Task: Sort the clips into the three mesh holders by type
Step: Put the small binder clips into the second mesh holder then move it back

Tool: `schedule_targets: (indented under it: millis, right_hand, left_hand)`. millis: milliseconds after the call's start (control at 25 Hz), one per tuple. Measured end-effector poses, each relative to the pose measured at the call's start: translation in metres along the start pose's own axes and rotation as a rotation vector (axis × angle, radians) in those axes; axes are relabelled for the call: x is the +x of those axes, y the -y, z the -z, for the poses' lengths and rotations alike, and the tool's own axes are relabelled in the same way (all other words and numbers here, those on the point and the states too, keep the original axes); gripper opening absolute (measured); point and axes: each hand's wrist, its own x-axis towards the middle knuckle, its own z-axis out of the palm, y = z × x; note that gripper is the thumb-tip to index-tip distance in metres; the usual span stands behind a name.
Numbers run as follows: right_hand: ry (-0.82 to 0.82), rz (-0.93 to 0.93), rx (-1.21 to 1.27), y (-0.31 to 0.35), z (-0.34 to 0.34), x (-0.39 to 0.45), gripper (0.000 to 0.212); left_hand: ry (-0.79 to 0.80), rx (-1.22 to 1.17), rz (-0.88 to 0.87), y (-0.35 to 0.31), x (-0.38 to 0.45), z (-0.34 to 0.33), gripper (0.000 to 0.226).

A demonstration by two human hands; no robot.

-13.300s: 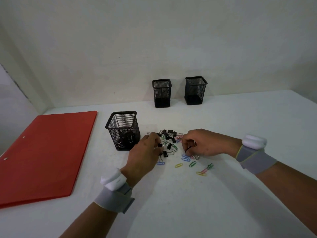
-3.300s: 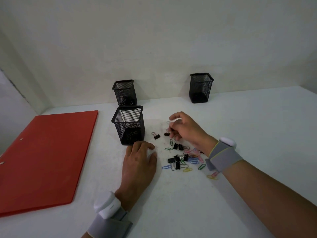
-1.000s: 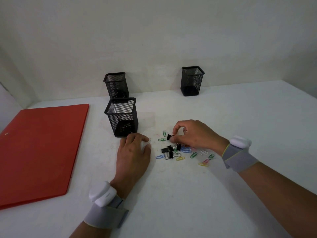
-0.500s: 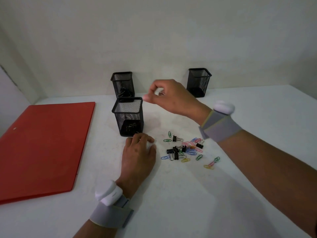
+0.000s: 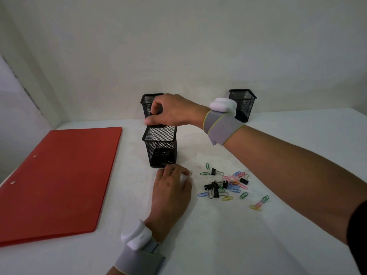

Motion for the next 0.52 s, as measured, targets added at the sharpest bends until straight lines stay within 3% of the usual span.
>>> schedule_targets:
  millis: [360,520]
  right_hand:
    - [0.052,0.033,0.056,0.003,-0.01,-0.002,0.043]
    - [-0.048,0.02,0.162,-0.003,-0.009,-0.018,0.036]
  left_hand:
    - [-0.01,0.057,-0.064,0.0,0.002,-0.004,0.016]
    - [0.032,0.07,-0.187,-0.009,0.0,0.0,0.033]
